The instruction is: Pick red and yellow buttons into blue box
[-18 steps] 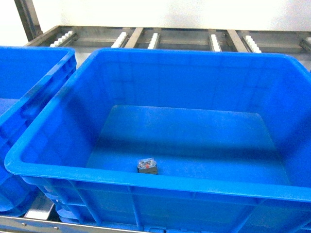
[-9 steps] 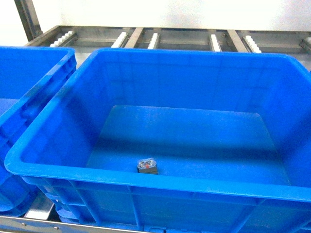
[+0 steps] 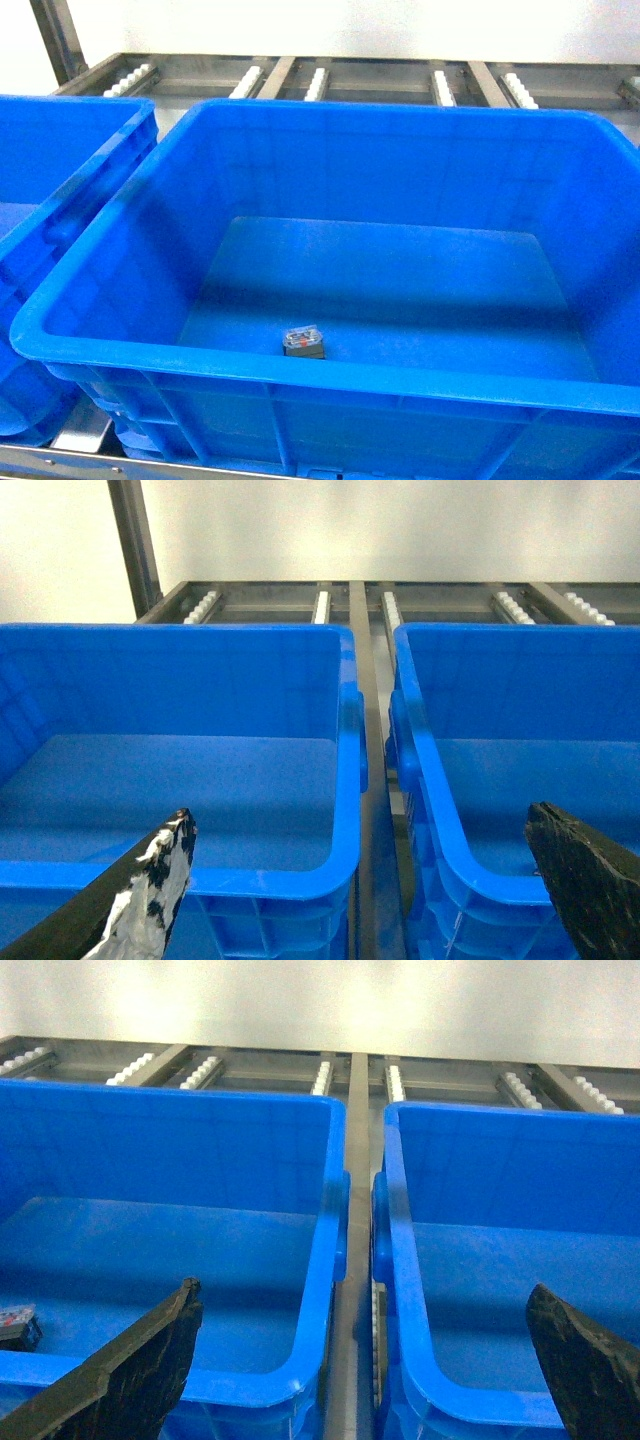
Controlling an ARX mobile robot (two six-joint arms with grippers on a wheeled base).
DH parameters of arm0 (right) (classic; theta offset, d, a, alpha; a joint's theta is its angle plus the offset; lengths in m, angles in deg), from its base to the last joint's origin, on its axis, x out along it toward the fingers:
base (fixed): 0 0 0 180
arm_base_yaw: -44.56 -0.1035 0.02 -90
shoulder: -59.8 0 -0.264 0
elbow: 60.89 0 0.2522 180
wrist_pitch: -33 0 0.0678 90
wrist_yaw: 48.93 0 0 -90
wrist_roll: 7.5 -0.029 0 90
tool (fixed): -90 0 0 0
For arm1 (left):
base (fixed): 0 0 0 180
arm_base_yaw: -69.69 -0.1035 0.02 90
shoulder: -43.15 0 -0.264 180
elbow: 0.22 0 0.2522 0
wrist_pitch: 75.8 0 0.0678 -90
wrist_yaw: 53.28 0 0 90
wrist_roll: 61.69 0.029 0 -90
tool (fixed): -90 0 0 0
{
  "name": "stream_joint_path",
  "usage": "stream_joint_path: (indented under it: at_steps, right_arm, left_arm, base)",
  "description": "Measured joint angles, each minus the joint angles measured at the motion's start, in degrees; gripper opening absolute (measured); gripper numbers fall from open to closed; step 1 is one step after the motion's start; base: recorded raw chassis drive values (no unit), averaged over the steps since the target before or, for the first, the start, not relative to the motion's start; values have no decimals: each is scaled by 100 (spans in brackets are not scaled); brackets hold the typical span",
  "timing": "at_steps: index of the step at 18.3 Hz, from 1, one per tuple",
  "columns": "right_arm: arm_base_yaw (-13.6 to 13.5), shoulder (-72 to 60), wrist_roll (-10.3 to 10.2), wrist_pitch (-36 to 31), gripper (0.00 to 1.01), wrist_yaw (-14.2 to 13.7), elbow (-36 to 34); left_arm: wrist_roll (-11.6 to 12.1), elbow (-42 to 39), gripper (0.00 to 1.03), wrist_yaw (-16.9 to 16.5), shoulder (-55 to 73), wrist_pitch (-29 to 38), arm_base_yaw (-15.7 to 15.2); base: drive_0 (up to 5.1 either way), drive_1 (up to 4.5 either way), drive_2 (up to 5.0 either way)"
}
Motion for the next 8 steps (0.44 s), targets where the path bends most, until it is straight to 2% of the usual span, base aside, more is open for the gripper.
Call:
stream_joint_path:
  at_steps: [8]
  right_arm:
    - [0, 0, 2, -13, 98, 13, 0]
  left_arm:
    - [-2, 0, 98, 20, 0, 7, 0]
  base:
    - [0, 0, 0]
